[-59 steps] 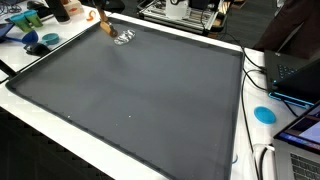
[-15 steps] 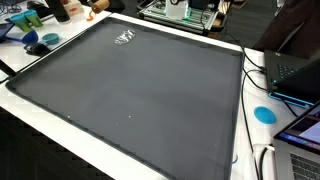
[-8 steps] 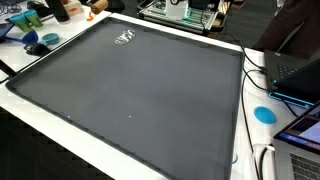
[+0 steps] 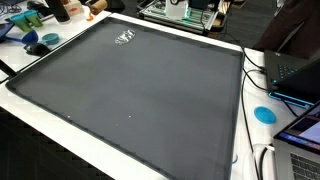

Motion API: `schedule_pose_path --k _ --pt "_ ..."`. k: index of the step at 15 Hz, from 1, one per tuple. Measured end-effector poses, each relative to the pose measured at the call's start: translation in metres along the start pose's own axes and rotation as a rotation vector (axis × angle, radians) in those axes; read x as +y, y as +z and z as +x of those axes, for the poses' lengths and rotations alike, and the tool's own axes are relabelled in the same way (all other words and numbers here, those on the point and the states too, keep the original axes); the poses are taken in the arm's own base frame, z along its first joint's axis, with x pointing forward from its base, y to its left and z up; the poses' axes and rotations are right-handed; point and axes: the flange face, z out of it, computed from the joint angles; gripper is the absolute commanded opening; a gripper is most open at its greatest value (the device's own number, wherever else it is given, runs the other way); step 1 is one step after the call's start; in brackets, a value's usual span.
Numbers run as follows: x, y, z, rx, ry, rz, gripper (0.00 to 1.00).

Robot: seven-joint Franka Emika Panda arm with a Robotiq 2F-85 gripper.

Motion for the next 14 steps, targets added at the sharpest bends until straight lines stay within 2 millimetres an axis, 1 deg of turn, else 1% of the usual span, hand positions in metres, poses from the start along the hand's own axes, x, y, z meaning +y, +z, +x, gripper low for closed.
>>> schedule_pose_path --k 9,14 --pt "-0.015 0.005 0.019 -0.014 -0.041 0.027 0.25" --pt "-0.024 0.005 0.029 -0.015 -0.062 0.030 0.25"
